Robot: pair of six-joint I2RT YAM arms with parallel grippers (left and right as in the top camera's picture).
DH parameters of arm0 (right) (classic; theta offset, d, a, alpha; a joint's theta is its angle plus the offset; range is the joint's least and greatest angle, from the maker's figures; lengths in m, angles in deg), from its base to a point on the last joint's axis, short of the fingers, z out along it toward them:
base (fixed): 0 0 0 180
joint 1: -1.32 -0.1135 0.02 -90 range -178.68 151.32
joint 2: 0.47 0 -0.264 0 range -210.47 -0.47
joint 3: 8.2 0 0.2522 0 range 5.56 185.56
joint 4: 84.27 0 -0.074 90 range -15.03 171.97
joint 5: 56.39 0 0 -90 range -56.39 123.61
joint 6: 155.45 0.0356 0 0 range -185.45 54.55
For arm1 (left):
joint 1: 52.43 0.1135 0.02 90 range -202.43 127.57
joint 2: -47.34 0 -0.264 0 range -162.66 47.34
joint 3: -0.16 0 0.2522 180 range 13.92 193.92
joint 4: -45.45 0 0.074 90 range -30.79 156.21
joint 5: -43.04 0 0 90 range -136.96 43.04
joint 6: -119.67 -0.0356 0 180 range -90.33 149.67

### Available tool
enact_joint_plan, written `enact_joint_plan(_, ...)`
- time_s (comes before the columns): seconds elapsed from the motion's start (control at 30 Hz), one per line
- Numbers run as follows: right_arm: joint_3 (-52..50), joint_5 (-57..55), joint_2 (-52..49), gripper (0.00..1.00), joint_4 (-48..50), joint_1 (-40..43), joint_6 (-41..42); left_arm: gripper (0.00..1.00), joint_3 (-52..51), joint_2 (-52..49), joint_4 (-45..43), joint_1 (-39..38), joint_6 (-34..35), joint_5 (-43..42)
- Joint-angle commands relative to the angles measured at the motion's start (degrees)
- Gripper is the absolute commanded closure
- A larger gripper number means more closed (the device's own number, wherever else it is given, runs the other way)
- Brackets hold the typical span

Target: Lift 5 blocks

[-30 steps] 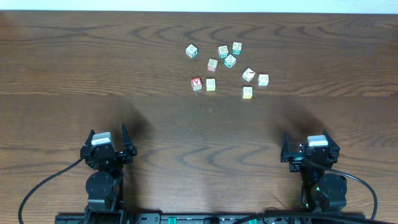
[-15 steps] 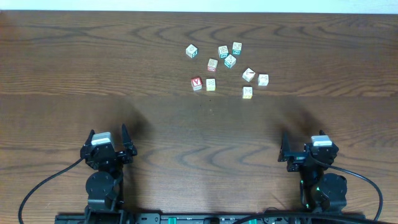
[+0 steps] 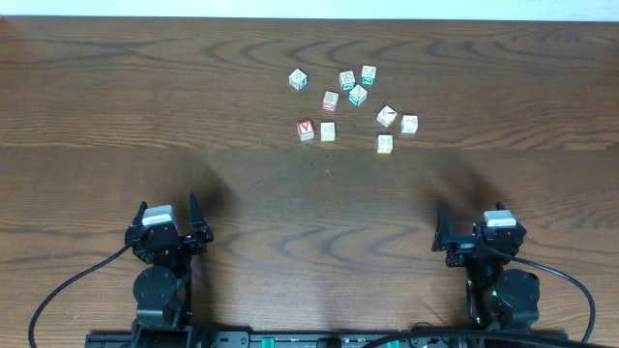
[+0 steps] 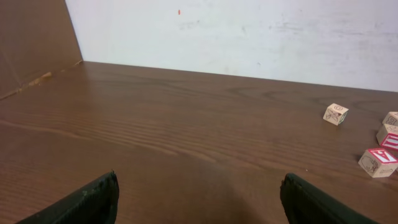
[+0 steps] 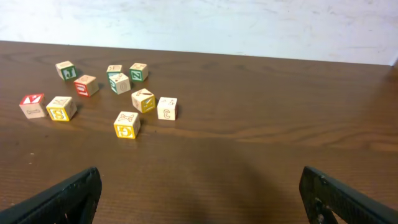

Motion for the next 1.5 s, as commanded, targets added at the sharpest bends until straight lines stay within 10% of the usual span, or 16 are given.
enact_joint_plan(0.0, -0.2, 0.5, 0.3, 0.01, 0.0, 0.5, 1.0, 0.17, -0.9, -0.1, 2.3, 0.2, -0.4, 0.7)
enact_joint_plan(1.47, 8.9, 5.4, -9.5, 0.01, 2.2, 0.5, 2.9, 0.17, -0.9, -0.1, 2.3, 0.2, -0.4, 0.7)
